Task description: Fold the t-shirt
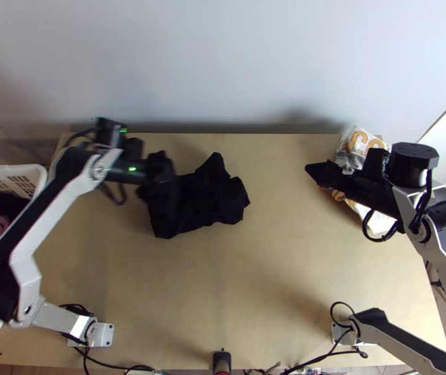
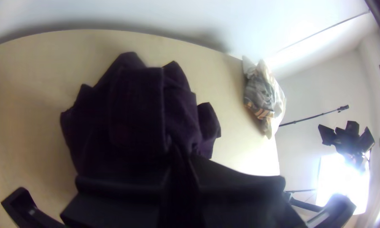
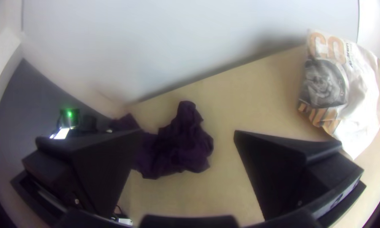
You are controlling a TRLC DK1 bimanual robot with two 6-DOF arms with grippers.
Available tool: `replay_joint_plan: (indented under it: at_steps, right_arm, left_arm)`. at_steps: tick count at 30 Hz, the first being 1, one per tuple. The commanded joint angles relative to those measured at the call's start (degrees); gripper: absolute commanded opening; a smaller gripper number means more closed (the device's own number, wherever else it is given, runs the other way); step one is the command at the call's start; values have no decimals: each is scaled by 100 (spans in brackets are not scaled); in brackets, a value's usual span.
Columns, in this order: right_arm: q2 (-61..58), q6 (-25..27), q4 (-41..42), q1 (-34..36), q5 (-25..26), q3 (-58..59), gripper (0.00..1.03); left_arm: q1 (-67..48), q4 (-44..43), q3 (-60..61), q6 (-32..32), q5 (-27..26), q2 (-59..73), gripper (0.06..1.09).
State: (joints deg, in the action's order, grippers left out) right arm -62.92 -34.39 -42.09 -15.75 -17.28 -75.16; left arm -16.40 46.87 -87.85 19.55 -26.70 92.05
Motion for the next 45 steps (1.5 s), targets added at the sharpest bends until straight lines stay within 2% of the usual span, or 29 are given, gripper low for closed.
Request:
replay_joint_plan:
  at_steps: [1,12,14,15,16,18,19,20,24,30,39,42,45]
  right_arm:
    - [271,38,16,107,5,256,99]
    - [851,3,16,177,-4,871,99]
    - [921,-24,16,160,-4,959,99]
    - [965,-50,16,160,-12,985,99]
    - [1001,-103,16,160,-12,1003,99]
    - [1027,-173,16,151,-65,1056,99]
    - [1044,-182,16,151,-100,1082,99]
    - [1062,-182,16,151,-109,1108,99]
    - [1115,-261,7,125,-241,1223,99]
    - [1176,-314,-10,54,-276,1214,99]
    - [1176,-314,43,-69,-294,1231,99]
    - [1115,-129,43,-306,172,1231,99]
    - [1027,196,130,-702,664,1275,99]
  left_arm:
    - [-1075,-688,-628,611,139,1148,9]
    - [-1981,-1110,-2271,1473,24,3381,9]
    - [-1981,-1295,-2509,1824,24,3803,10]
    - [-1972,-1295,-2667,1895,33,4014,14]
    - [-1954,-1303,-2816,1974,33,4198,31]
    - [-1902,-1303,-3080,2105,95,4462,88]
    - [-1884,-1321,-3177,2149,156,4523,100]
    - [-1866,-1391,-3264,2237,209,4559,103]
    - [-1823,-1717,-3511,2703,297,4497,103]
    - [-1647,-1769,-4504,2809,525,4304,103]
    - [-1155,-1954,-4038,3028,508,2783,103]
    - [-741,-1734,-3642,3020,262,2142,103]
    - [-240,-1347,-2895,2615,33,1307,103]
